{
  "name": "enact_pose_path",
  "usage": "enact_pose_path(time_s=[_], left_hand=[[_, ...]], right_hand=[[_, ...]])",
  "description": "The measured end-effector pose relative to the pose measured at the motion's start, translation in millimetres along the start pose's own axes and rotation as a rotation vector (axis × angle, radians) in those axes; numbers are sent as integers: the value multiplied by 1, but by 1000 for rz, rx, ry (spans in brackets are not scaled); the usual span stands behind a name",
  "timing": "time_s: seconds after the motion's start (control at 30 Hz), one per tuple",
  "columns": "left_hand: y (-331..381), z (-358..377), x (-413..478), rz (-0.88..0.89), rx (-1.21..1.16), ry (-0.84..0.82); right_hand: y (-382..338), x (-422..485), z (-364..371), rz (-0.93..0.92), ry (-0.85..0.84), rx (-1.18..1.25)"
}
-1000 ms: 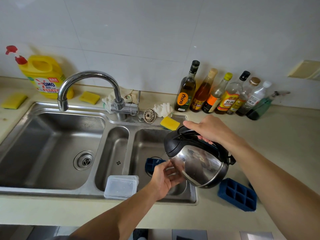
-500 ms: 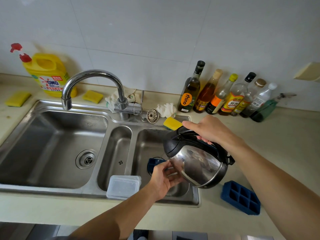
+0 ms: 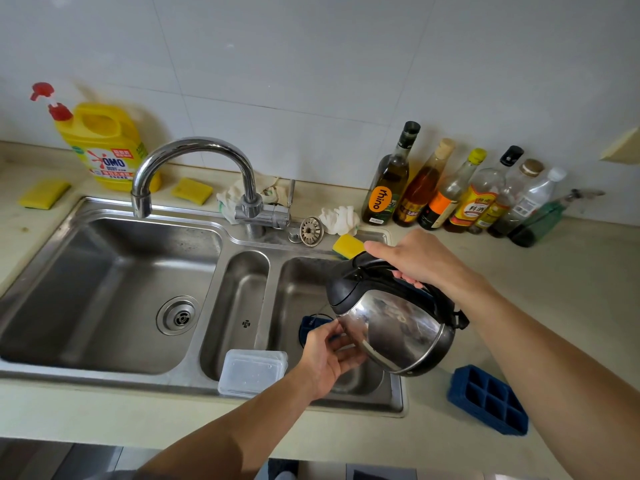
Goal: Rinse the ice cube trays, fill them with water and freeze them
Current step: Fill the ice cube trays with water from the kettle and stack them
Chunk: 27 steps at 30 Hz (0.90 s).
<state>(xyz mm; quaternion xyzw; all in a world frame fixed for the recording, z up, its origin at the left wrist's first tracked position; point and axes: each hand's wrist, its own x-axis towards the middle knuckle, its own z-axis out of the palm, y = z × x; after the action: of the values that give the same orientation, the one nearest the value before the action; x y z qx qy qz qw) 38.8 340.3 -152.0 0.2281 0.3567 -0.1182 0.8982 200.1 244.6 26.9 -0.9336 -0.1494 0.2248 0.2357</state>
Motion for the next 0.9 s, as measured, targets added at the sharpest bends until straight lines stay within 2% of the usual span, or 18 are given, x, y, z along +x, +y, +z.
enact_pose_path(time_s=[0.57,0.7,0.9], left_hand=[[4,-5,1,12,56,-12],[9,-7,5,71,159,-18],[34,21,11,258,505,64]], right_hand=[[-1,-4,-1,19,-9,3],[15,-12,-7,44,-3,100],[64,-26,-18,27,127,380]])
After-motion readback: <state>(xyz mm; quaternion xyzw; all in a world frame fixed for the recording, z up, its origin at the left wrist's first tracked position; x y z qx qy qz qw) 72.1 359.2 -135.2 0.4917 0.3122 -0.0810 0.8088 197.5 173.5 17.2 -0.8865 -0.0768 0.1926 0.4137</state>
